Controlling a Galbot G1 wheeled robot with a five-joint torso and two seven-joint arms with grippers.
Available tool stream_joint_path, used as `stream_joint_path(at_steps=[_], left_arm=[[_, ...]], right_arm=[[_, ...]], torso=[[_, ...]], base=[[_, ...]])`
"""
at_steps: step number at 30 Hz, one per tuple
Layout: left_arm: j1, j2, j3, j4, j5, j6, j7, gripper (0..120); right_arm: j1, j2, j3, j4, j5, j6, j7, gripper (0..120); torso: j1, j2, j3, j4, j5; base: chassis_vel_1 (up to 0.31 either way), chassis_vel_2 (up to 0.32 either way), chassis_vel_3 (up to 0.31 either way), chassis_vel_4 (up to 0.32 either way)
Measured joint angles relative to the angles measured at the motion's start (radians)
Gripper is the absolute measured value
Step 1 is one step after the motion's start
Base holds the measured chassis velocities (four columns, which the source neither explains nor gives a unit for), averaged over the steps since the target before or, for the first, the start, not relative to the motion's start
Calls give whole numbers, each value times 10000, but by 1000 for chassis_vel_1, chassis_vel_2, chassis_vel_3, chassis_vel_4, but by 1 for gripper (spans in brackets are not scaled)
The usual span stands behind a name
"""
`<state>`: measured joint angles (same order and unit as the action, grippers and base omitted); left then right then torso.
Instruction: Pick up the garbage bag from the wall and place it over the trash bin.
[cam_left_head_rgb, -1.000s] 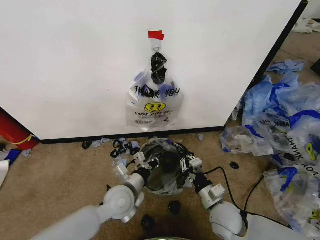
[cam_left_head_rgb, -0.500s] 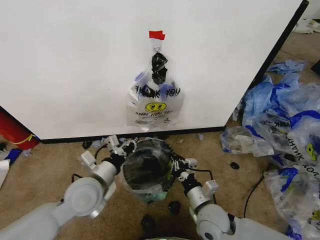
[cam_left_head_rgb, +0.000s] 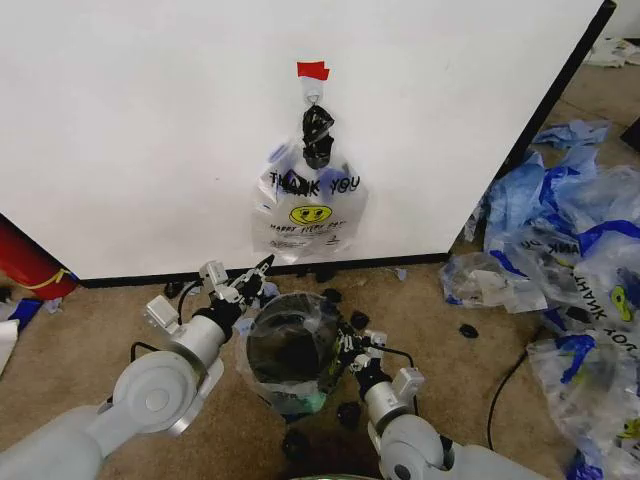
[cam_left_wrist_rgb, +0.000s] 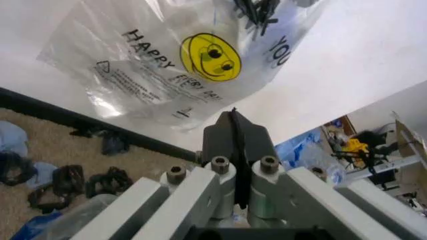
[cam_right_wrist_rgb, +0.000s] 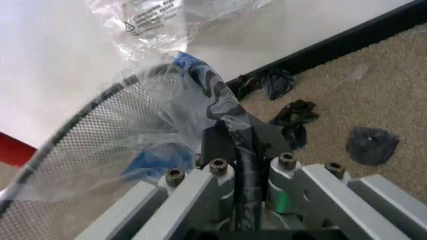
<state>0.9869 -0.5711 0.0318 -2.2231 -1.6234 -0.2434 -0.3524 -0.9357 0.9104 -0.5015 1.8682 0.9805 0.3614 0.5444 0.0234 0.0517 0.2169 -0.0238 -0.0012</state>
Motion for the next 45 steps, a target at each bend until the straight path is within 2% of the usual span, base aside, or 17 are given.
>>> stream_joint_path(at_steps=[9,12,14,18,20,25,27,34,45], left_arm=[[-42,-121,103,256,55,-21,5,0],[-58,-203,122,345,89,-31,12,0],[-58,-226,128,350,96,-34,13,0],[-17,-320,143,348,159,-41,18,0],[-3,-332,139,343,165,-43,18,0],[93,-339,86,283,218,-72,18,0],[104,-333,82,246,217,-75,18,0],[118,-406,85,229,232,-88,14,0],[48,-610,355,458,381,-118,-11,0]], right_arm=[[-120,-199,-12,-89,-225,191,-310,4],[-172,-349,-11,141,-350,189,-364,18],[-180,-379,-6,202,-409,192,-364,21],[-213,-475,18,369,-696,216,-357,39],[-218,-489,19,389,-738,220,-356,42],[-284,-641,41,682,-1008,230,-288,64],[-298,-703,42,769,-1071,186,-243,68],[-399,-788,124,933,-1335,-84,195,97],[-751,-706,420,949,-1410,-265,686,100]], torso=[[0,0,0,4,3],[0,0,2,4,4],[0,0,2,4,3],[1,-1,2,3,3],[0,-1,2,3,3],[0,0,2,3,1],[0,0,2,3,1],[0,0,1,2,2],[0,-1,1,2,2]], base=[[0,0,0,0],[0,0,0,0],[0,0,0,0],[0,0,0,0],[0,0,0,0],[0,0,0,0],[0,0,0,0],[0,0,0,0],[0,0,0,0]])
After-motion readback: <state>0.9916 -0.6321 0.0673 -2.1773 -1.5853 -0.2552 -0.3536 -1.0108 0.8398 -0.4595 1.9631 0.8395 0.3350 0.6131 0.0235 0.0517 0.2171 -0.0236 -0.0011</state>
